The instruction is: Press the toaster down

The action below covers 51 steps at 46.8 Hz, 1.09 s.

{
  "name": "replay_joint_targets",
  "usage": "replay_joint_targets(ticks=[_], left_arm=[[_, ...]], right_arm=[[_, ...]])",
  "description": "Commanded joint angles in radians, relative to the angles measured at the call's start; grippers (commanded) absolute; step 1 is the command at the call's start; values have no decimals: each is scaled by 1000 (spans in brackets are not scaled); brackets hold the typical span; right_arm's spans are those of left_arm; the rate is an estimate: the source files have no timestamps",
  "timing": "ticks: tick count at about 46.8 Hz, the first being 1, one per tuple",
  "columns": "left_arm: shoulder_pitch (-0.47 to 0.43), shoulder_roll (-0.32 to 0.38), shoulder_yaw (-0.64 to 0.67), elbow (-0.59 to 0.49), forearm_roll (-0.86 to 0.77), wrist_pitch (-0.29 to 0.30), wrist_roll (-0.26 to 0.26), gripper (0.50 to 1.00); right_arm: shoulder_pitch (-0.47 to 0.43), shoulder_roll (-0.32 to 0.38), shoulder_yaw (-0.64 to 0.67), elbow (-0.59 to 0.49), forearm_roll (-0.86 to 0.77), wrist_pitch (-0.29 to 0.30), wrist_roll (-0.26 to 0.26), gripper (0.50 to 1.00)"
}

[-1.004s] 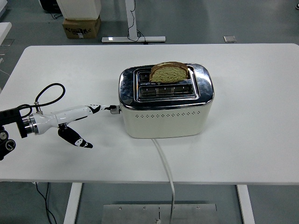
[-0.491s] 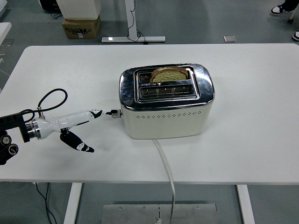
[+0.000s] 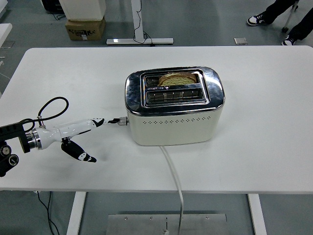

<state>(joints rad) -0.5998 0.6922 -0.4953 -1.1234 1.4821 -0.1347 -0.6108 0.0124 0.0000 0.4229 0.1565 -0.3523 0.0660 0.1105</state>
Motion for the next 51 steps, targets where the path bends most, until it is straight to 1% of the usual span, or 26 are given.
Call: replay_joint_targets(ticks=[1,25,30,34,36,47,48,49,51], left_arm=[[2,0,0,2,0,3,0,1000],[23,0,0,42,-16,6,0,1000],[23,-23,-3,65,-37,21,0,1000],[22,-39,-2,114,-81,67,0,1000],[20,-43,-2,132,-101,78,0,1000],[2,-34,-3,140,-266,76,0,1000],[-5,-31,-5,143,-323,75,0,1000],[-5,-31,-5,143,-324,75,0,1000],[-14,-29,-5,145,-381,75,0,1000]], right_arm=[[0,0,1,0,1,0,0,1000],[0,0,1,0,-1,0,0,1000],[0,0,1,0,-1,0,0,1000],[0,0,-1,0,1,0,0,1000],[0,0,1,0,-1,0,0,1000],[1,0,-1,0,1,0,0,1000],[0,0,-1,0,-1,0,0,1000],[0,0,-1,0,-1,0,0,1000],[0,0,1,0,1,0,0,1000]])
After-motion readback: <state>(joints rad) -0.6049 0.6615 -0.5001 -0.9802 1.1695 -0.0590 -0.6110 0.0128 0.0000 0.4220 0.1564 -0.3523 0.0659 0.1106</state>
